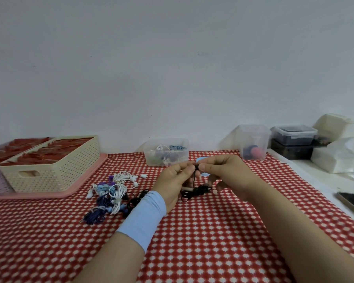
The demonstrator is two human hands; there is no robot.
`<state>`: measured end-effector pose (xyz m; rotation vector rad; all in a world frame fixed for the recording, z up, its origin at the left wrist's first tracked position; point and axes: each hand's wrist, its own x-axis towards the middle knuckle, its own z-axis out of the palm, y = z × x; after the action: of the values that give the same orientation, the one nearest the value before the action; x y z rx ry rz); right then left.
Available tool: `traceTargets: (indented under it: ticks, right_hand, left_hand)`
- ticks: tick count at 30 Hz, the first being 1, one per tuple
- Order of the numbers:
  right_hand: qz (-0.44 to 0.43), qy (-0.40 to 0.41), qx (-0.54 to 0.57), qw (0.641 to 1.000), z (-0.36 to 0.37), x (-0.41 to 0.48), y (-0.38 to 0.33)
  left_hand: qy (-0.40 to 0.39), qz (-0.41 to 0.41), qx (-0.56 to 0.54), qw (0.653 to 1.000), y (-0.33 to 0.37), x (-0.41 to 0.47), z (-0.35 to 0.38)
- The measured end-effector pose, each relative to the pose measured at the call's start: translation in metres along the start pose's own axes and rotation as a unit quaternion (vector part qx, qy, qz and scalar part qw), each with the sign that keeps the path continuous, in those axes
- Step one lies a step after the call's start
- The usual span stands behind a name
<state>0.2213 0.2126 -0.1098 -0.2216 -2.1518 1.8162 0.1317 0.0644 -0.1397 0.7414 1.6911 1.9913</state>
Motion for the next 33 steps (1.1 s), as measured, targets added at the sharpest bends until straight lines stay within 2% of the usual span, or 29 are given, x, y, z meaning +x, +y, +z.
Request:
traceTargets:
  ticks: [11, 14, 20, 27, 33]
  right_hand:
    - [-0.075, 0.022, -0.121, 0.990, 0.0034, -0.0007, 0.0015]
    - [-0.090, 0.026, -0.154, 0.984, 0.0034, 0.0001, 0.0014]
    - [-0.120, 0.014, -0.200, 0.972, 0.0063, -0.0017, 0.0003]
    - [-0.112, 0.026, -0.239, 0.964, 0.0038, -0.0006, 0.0027]
    - [-0.089, 0.039, -0.240, 0.966, 0.0008, 0.0001, 0.0036]
  left_hand:
    - [0.010, 0.049, 0.129, 0.990, 0.0028, -0.0007, -0.0064]
    - [0.030, 0.055, 0.125, 0.990, 0.0017, 0.0010, -0.0072]
    - [0.041, -0.009, 0.089, 0.995, -0.0010, 0.0035, -0.0083]
    - [0.039, 0.000, 0.127, 0.991, -0.0024, 0.0025, -0.0066]
    - [0.036, -0.035, 0.066, 0.997, 0.0040, 0.0002, -0.0033]
